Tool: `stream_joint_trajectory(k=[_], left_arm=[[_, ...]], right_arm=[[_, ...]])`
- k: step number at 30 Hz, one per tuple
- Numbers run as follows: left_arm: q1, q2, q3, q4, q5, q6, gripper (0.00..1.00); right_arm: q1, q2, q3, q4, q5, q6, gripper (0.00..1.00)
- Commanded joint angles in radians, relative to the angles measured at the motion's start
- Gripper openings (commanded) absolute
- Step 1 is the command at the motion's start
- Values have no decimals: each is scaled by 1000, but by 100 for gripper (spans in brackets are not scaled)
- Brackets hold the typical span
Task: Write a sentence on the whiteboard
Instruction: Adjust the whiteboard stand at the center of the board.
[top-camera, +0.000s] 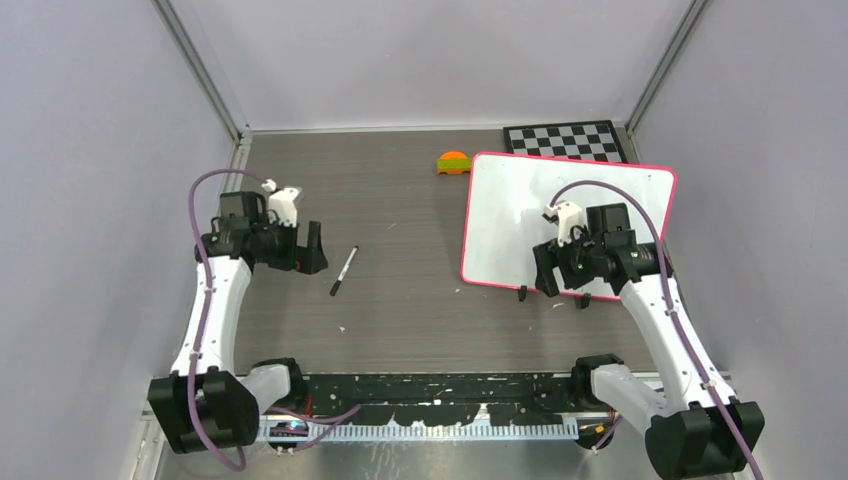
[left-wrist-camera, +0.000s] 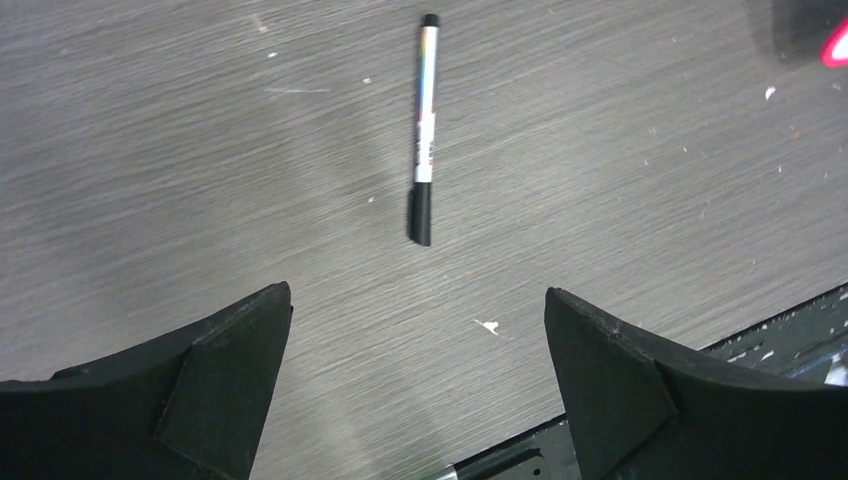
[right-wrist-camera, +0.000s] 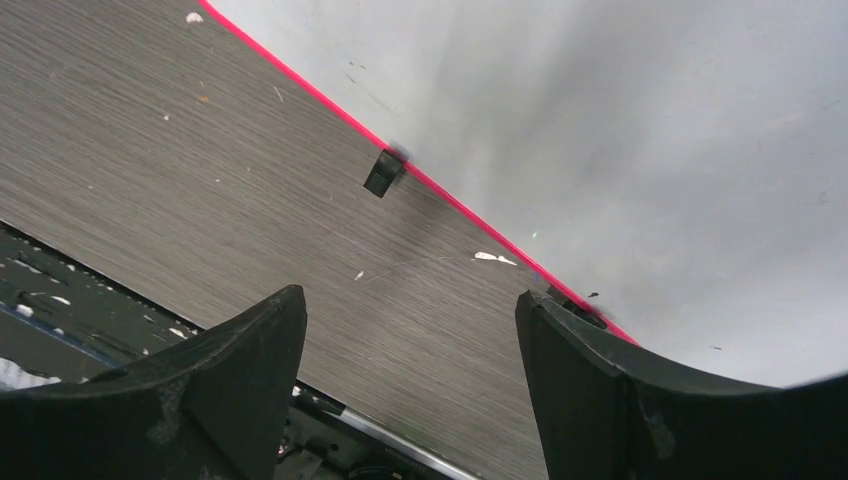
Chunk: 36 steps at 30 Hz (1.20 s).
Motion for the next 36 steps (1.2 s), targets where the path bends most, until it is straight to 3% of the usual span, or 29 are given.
stream_joint_trajectory(k=[1, 6, 9, 14, 20, 22, 25, 27, 33, 36], left_arm=[[-130, 35, 85, 25, -61, 40, 100], [-338, 139, 221, 16, -50, 42, 100], [-551, 199, 303, 35, -91, 69, 100], [-860, 382, 503, -3, -130, 269, 100], [-1103, 567, 601, 82, -100, 558, 98], [-1147, 616, 629, 87, -36, 690, 94], [-1166, 734, 778, -51, 104, 885, 83], [-1181, 797, 840, -115, 138, 1014, 80], [-1231, 906, 875, -218, 1, 1417, 75], [-1235, 960, 927, -221, -28, 1500, 72]], right_arm=[[4, 14, 114, 10, -42, 108, 82], [-8, 42, 208, 49, -49, 208, 83], [-87, 66, 262, 49, -117, 236, 84], [-381, 142, 360, 15, -372, 274, 84], [-512, 151, 389, 11, -407, 264, 84], [-556, 164, 410, 1, -430, 270, 84], [-626, 188, 431, 1, -493, 298, 84], [-657, 204, 441, 1, -528, 306, 84], [-685, 192, 390, 58, -567, 381, 84], [-688, 175, 370, 78, -557, 394, 84]])
